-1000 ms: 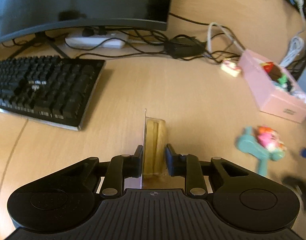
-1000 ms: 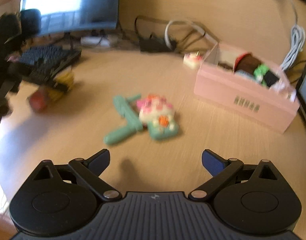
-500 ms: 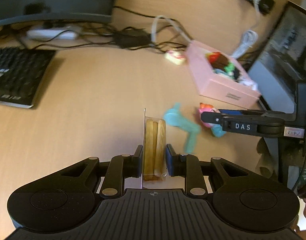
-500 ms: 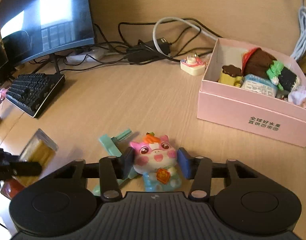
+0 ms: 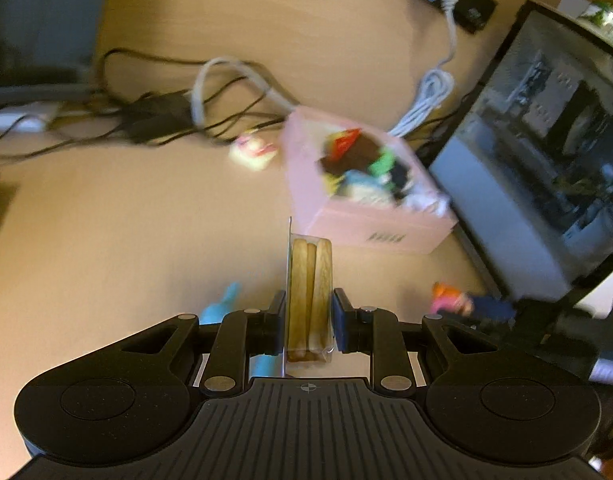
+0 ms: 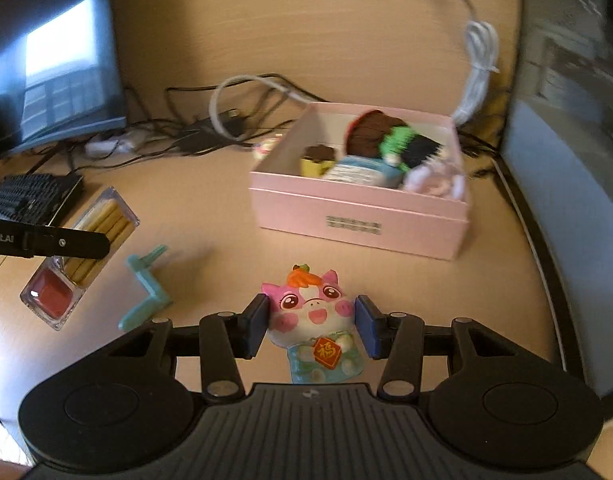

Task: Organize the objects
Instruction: 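Drop left tool's items into box while right tool drops teal cat toy in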

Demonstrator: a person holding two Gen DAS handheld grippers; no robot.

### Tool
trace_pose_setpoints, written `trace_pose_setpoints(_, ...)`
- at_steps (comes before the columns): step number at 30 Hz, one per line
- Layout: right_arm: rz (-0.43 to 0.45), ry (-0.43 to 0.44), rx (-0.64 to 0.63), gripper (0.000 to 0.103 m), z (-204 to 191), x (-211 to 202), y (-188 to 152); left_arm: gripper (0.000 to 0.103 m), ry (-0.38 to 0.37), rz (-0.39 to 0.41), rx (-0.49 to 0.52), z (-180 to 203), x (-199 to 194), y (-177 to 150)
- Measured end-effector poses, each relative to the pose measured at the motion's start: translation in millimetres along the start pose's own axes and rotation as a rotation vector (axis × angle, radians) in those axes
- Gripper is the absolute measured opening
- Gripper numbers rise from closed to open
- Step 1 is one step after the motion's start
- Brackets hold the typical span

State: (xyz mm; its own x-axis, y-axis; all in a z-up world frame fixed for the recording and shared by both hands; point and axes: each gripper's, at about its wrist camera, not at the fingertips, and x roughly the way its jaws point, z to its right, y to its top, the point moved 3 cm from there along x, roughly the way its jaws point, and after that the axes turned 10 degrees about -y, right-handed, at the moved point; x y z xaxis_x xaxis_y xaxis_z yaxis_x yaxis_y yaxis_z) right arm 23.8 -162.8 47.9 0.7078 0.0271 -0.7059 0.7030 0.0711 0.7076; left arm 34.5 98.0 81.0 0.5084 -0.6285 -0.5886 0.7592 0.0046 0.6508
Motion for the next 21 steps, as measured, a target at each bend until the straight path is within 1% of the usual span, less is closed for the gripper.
trace_pose_setpoints(2,0.015,0.005,0.009,0.046,6,-3,0,0.026,-0.014,0.034,0.034,13,9,23)
trace_pose_setpoints(5,0.035,0.002,0.009,0.046,12,-9,-1,0.026,-0.024,0.125,0.076,32,27,66)
trace_pose_setpoints(7,0.049,0.002,0.024,0.046,19,-12,-2,0.026,-0.024,0.176,0.093,39,44,89)
trace_pose_setpoints(8,0.053,0.003,0.035,0.046,23,-14,-2,0.026,-0.024,0.193,0.095,41,56,98)
trace_pose_setpoints(10,0.059,0.003,0.053,0.046,31,-15,-5,0.027,-0.044,0.209,0.067,40,84,112)
trace_pose_setpoints(12,0.058,0.006,0.067,0.046,38,-16,-9,0.027,-0.073,0.226,0.030,34,112,115)
trace_pose_setpoints(13,0.058,0.005,0.071,0.046,42,-17,-12,0.026,-0.066,0.240,0.021,32,121,113)
trace_pose_setpoints(15,0.062,-0.009,0.073,0.046,48,-19,-19,0.026,-0.016,0.234,0.044,31,142,108)
trace_pose_setpoints(17,0.059,-0.021,0.081,0.046,55,-20,-24,0.026,0.028,0.197,0.061,31,159,103)
trace_pose_setpoints(18,0.054,-0.022,0.089,0.046,58,-20,-26,0.026,0.046,0.187,0.068,31,163,102)
trace_pose_setpoints(20,0.045,-0.028,0.100,0.046,63,-19,-29,0.026,0.067,0.222,0.059,29,157,102)
trace_pose_setpoints(21,0.043,-0.032,0.104,0.046,65,-18,-30,0.026,0.062,0.241,0.027,26,151,104)
